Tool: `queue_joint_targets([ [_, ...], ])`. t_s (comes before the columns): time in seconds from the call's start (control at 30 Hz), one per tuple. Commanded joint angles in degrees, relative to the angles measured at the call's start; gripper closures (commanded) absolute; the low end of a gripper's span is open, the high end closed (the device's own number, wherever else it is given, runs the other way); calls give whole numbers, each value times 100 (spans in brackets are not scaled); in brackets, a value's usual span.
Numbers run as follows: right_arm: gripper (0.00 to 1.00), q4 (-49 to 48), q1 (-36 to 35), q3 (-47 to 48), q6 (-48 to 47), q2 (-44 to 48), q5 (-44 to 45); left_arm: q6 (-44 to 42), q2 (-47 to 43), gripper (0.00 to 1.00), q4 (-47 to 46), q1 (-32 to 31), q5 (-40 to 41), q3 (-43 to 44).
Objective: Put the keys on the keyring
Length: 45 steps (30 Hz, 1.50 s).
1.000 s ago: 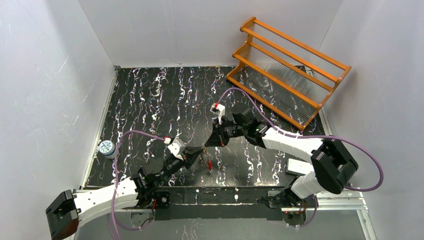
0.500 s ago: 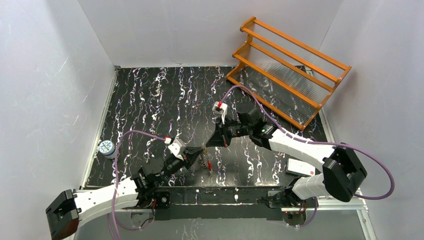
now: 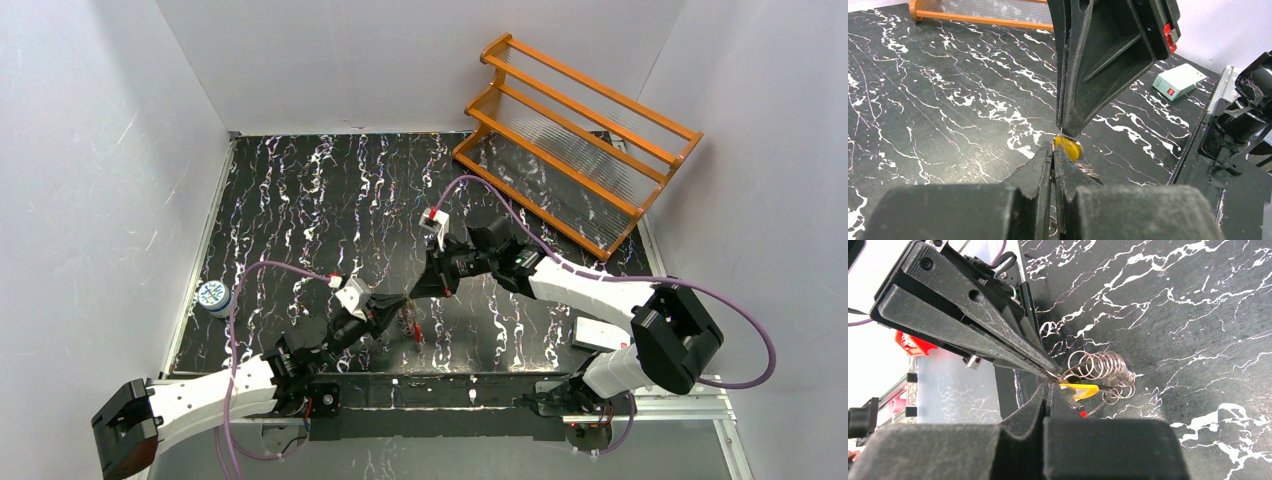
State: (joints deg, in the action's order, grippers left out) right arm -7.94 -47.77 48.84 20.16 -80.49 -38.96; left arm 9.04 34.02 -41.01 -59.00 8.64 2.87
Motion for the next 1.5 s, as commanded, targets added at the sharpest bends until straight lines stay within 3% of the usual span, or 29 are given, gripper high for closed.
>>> queue_joint_targets([
  [0.0,99,-205,-35,-3,80,-29,87,19,-53,100,-275,-15,94,-27],
  [0.6,99,119,-36,153,75,-277,448,13,-3,100,-302,-15,32,-6],
  [0.97,99,-121,-39,-68,-118,274,149,11,51,100,-319,-15,78,2],
  [1.47,99,-226,-37,91,-45,-54,78,19,65,100,-346,-15,25,5],
])
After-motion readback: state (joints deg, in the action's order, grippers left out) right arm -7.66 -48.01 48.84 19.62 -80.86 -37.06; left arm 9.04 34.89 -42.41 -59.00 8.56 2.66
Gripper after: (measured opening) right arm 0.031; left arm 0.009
